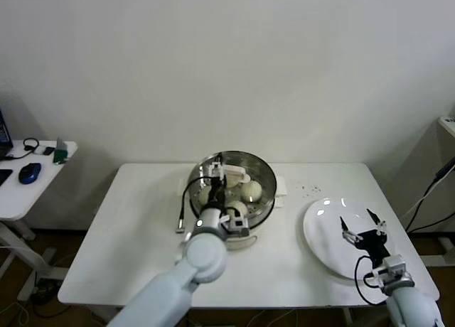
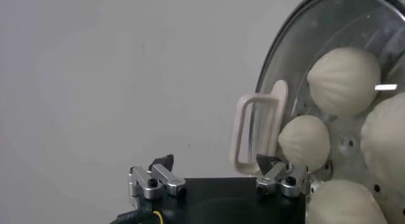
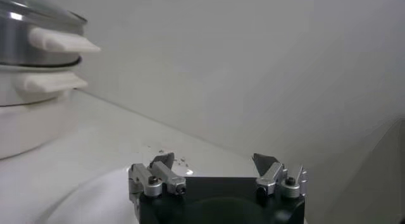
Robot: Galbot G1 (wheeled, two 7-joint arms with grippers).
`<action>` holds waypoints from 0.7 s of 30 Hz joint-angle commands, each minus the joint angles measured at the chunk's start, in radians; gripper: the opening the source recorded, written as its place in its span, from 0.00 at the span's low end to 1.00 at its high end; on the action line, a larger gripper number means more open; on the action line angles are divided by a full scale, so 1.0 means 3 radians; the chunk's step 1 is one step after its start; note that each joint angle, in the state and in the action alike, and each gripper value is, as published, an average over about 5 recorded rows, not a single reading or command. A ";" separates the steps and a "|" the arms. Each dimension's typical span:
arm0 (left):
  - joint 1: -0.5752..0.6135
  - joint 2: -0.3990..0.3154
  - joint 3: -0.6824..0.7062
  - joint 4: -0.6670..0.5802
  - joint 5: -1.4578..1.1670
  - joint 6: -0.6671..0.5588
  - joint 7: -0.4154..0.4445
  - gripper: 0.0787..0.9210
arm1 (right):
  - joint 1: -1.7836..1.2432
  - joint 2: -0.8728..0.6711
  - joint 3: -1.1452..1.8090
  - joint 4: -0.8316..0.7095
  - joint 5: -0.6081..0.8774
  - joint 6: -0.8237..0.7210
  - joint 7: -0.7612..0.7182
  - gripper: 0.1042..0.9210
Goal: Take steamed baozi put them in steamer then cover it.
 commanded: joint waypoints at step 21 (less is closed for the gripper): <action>0.2039 0.0129 -0.2317 -0.1024 -0.3021 -0.1639 -0.1687 0.88 | -0.0078 0.0095 -0.0043 0.0219 0.0161 0.0018 0.0033 0.88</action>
